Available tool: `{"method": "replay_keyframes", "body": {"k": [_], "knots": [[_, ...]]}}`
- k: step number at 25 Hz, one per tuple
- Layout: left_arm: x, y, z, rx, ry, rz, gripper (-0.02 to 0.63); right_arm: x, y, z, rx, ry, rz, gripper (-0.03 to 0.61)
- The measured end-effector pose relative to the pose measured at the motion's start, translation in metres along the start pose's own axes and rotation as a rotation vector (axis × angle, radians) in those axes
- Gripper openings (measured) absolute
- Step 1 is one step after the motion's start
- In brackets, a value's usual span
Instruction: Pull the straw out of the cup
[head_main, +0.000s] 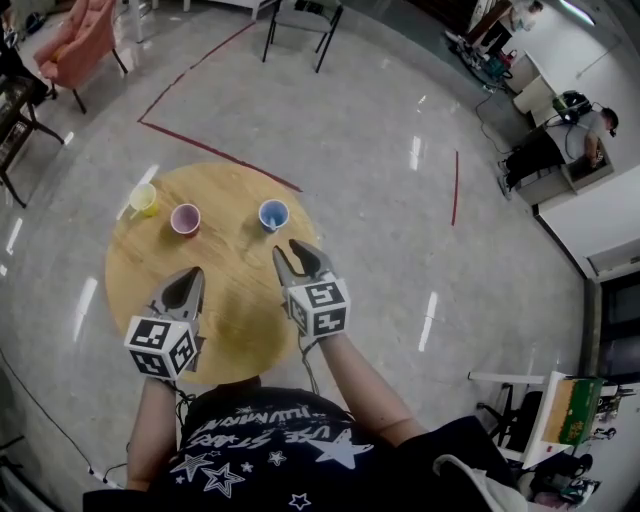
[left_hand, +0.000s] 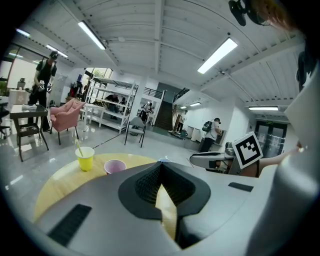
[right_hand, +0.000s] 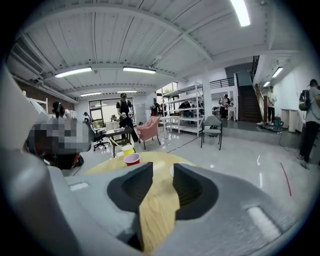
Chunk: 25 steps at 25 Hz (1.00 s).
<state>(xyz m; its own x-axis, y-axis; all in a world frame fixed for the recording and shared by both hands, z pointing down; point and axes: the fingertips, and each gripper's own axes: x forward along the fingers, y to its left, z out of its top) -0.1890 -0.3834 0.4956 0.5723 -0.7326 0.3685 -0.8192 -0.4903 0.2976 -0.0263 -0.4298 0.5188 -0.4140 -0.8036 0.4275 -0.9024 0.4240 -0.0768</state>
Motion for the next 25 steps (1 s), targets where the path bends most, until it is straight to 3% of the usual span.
{"method": "replay_keyframes", "body": {"k": [14,25], "knots": [[0.026,0.047,-0.006,-0.032,0.034,-0.043,0.005,0.071,-0.015,-0.017,-0.03,0.089,-0.119,0.123],[0.037,0.055,-0.014,-0.039,0.068,-0.056,0.005,0.098,-0.023,-0.029,-0.043,0.142,-0.138,0.118]]}}
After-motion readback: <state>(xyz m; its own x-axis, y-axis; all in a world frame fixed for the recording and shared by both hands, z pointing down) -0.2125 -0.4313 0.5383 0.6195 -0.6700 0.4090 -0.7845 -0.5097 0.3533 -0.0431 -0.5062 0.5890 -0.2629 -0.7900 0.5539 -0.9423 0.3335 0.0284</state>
